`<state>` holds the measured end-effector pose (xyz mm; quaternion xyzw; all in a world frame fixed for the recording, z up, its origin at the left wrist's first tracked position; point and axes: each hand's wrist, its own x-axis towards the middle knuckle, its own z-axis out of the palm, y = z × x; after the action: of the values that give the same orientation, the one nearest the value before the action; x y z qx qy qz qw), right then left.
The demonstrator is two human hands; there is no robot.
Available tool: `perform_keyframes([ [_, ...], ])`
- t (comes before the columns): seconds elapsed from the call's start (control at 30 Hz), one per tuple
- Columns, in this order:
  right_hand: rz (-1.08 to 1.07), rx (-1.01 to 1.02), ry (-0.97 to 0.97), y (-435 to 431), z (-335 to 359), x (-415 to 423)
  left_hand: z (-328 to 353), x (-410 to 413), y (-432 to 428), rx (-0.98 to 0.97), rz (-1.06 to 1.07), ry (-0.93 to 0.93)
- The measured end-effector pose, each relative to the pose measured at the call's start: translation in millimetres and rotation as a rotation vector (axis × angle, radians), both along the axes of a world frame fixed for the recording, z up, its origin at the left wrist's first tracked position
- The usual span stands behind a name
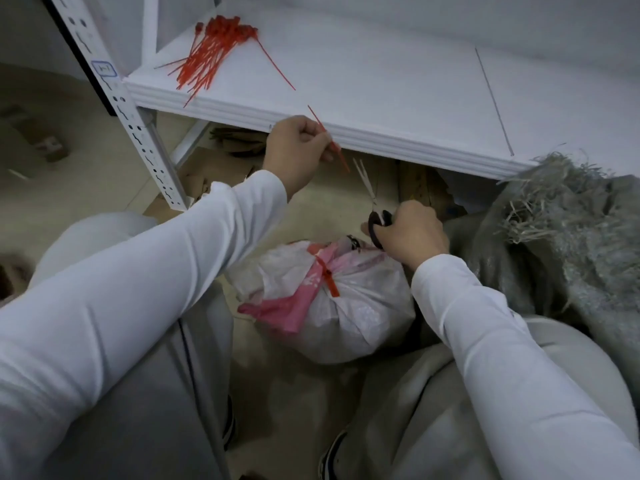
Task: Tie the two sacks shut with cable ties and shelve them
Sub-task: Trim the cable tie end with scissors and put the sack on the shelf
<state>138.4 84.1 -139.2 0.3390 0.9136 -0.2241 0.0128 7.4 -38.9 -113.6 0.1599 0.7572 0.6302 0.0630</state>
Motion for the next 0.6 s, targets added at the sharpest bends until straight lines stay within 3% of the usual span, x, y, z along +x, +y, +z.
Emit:
perform_keyframes([
  [0.13, -0.05, -0.085, 0.209, 2, 9, -19, 10, -8, -5, 0.08, 0.031, -0.046],
  [0.33, -0.049, -0.342, 0.355, 1, 33, -52, 22, -37, -14, 0.105, 0.082, -0.087],
  [0.6, -0.063, -0.292, 0.484, -2, 42, -125, 20, -102, -7, -0.043, 0.176, -0.142],
])
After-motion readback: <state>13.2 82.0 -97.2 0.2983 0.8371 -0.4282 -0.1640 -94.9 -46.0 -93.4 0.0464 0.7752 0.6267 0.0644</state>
